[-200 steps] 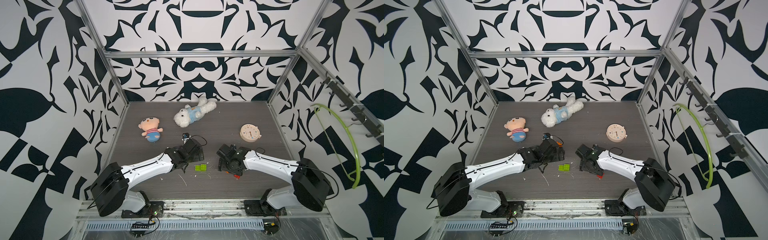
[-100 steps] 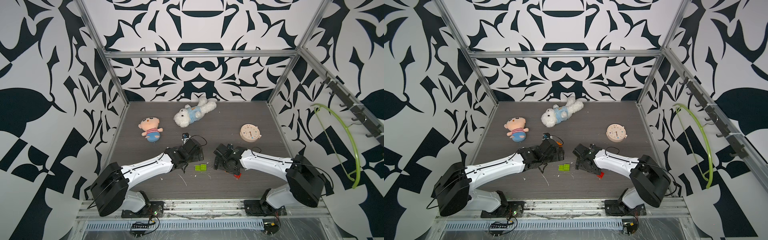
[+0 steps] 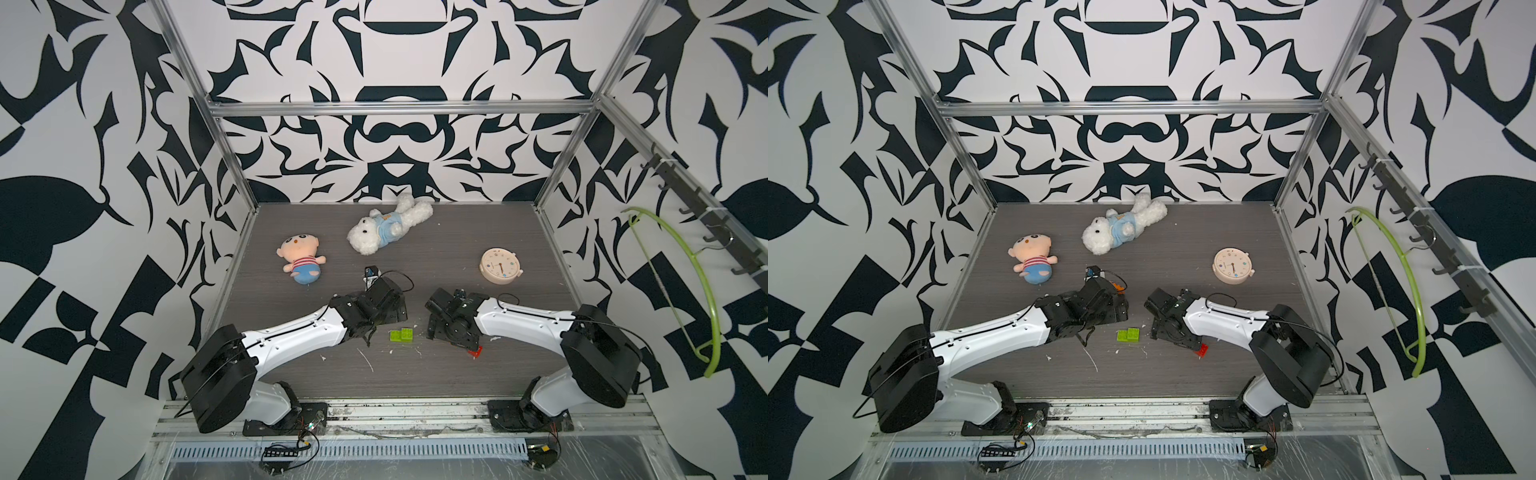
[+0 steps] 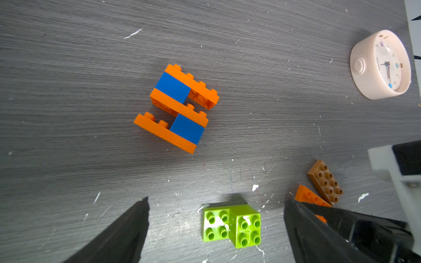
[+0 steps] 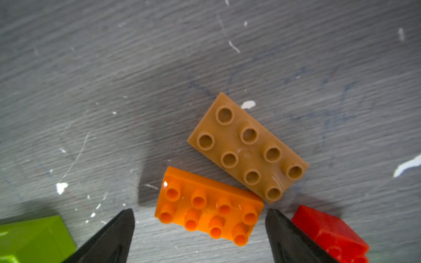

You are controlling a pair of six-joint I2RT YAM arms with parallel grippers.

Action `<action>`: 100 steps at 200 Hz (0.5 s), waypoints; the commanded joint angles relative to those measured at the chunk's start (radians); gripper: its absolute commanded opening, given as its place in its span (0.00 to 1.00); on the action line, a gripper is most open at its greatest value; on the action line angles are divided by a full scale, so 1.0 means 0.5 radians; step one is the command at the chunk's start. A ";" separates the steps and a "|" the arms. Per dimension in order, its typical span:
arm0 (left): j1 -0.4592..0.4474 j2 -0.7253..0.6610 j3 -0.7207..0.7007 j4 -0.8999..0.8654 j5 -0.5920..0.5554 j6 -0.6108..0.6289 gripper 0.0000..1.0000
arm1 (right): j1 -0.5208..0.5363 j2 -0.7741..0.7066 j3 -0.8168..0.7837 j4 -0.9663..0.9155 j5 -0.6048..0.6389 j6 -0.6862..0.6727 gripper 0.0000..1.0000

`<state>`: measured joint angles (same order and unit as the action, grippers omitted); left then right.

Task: Assemble the number 5 with lego
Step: Move the lego brick at the center of the board.

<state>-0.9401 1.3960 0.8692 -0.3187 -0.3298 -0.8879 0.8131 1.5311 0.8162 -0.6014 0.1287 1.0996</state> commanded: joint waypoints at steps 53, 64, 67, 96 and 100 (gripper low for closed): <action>0.000 0.016 0.013 -0.037 0.002 0.028 0.99 | -0.027 0.036 0.008 0.065 0.045 0.019 0.84; -0.002 0.018 0.016 -0.037 0.006 0.028 0.99 | -0.036 0.049 -0.003 0.083 0.023 0.018 0.83; 0.001 0.022 0.019 -0.036 0.006 0.028 0.99 | -0.037 0.052 -0.009 0.089 0.018 0.018 0.83; -0.001 0.034 0.034 -0.036 0.008 0.031 0.99 | -0.039 0.071 0.002 0.081 0.009 -0.017 0.76; 0.000 0.033 0.035 -0.037 0.009 0.033 0.99 | -0.037 0.073 0.006 0.077 0.009 -0.025 0.75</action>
<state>-0.9401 1.4014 0.8692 -0.3187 -0.3286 -0.8852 0.7986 1.5551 0.8158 -0.5728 0.1291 1.0969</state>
